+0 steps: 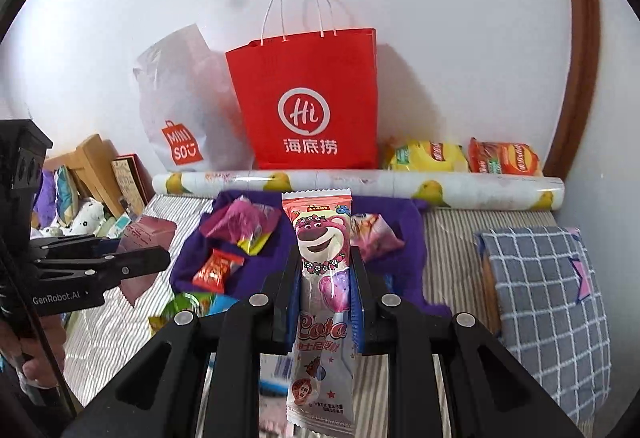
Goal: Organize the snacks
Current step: 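Carry the pink packet and ice-cream wrapper over the purple towel with both grippers, then lower both items onto the purple towel and open both grippers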
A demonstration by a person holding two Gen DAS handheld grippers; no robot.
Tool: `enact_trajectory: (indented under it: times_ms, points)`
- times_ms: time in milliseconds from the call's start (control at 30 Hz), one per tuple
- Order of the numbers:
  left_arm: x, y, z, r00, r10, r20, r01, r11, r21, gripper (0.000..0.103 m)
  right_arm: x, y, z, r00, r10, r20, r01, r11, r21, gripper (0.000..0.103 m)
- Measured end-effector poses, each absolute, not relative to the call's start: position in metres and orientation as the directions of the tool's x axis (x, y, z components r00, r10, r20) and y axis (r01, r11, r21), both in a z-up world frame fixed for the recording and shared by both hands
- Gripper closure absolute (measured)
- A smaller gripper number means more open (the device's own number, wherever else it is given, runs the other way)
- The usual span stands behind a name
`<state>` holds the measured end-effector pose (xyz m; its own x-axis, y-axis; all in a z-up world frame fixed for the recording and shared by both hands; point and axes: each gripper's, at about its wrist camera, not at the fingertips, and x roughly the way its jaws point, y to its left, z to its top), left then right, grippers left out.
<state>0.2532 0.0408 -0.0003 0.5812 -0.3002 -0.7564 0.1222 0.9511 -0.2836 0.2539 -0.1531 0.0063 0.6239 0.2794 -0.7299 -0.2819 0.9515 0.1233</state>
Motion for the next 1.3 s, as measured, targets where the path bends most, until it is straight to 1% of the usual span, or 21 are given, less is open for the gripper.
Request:
enact_trajectory:
  times_ms: [333,600,700,833,933,1033,1300]
  points:
    - [0.299,0.064,-0.020,0.573,-0.301,-0.762,0.076,0.946,-0.317,0.068,0.310,-0.133,-0.024,0.572,0.322,-0.754,-0.313,0.936,0.162,0.082]
    - [0.323,0.074,-0.055,0.527,-0.302,-0.794,0.049,0.944,-0.326,0.068,0.344,-0.113,-0.066,0.504,0.369,-0.781,-0.365,0.910,0.194,0.082]
    - [0.333,0.075,-0.068,0.503,-0.304,-0.809,0.037,0.943,-0.331,0.068,0.349,-0.108,-0.083,0.474,0.377,-0.795,-0.381,0.902,0.201,0.082]
    - [0.348,0.073,-0.080,0.477,-0.304,-0.824,0.030,0.943,-0.331,0.068,0.350,-0.108,-0.103,0.455,0.339,-0.823,-0.380,0.910,0.165,0.082]
    - [0.354,0.069,-0.087,0.472,-0.292,-0.832,0.033,0.949,-0.314,0.068,0.352,-0.112,-0.112,0.431,0.359,-0.828,-0.384,0.903,0.191,0.082]
    - [0.354,0.068,-0.092,0.467,-0.311,-0.828,0.047,0.944,-0.328,0.068,0.353,-0.112,-0.119,0.424,0.354,-0.834,-0.384,0.904,0.189,0.082]
    - [0.358,0.061,-0.093,0.440,-0.298,-0.847,0.059,0.951,-0.304,0.068,0.352,-0.109,-0.127,0.410,0.356,-0.839,-0.394,0.900,0.189,0.082]
